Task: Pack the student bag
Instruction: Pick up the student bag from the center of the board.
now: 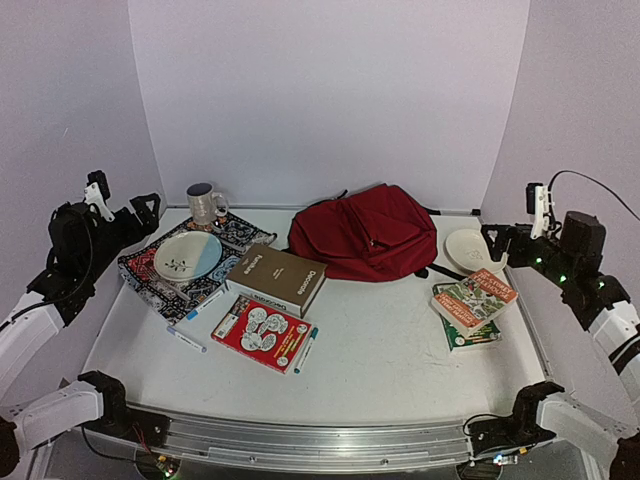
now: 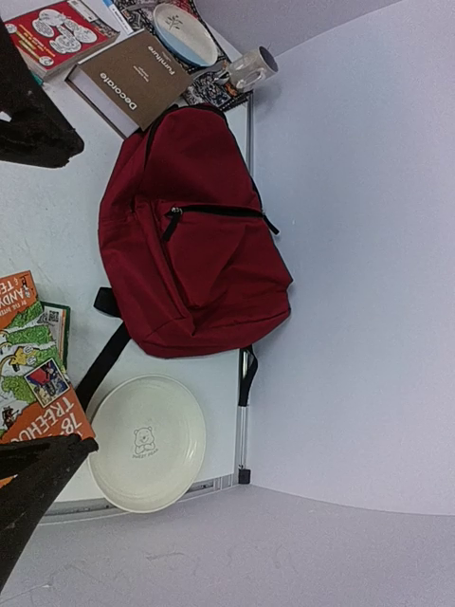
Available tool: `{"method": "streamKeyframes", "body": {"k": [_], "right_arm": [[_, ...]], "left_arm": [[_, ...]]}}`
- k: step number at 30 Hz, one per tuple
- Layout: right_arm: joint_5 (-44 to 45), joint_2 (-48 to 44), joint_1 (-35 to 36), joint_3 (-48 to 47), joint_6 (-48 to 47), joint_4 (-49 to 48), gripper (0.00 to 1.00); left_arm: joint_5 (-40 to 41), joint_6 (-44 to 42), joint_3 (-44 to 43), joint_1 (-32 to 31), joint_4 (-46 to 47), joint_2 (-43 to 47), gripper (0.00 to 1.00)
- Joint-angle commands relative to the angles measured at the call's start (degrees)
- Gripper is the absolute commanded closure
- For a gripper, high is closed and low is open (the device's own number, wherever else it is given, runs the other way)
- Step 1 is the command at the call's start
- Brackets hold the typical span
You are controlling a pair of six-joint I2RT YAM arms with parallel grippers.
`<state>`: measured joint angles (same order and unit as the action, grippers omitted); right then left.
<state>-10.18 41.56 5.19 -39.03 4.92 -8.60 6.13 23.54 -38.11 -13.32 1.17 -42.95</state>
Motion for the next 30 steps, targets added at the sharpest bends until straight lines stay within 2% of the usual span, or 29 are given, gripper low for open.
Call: {"method": "streamKeyframes", "body": {"k": [1,6,12,20,30], "right_arm": [[-2.08,0.76,0.51,-0.72,-0.66,-3.07,0.02],[-2.97,3.18,2.68,-0.82,-0.35,-5.15,0.02],[2.12,11.49,12.58,-3.22,-2.92,-8.34,0.02],[3.78,30.04,22.48,-11.49,-8.44,-13.71,0.02],[1.54,57.04,30.04,-30.37,-11.77,-11.7,0.02]], "left_arm": [[0.29,-1.13,-0.59,0.24,2.57,0.28,0.0],[-0.22,-0.78,-0.63,0.24,2.61,-0.84,0.01],[-2.59,0.21,-1.34,0.23,2.57,-4.09,0.01],[-12.21,1.86,-2.19,0.26,2.56,-10.7,0.01],[-23.12,2.53,-5.74,-0.02,1.43,-21.38,0.0]]}}
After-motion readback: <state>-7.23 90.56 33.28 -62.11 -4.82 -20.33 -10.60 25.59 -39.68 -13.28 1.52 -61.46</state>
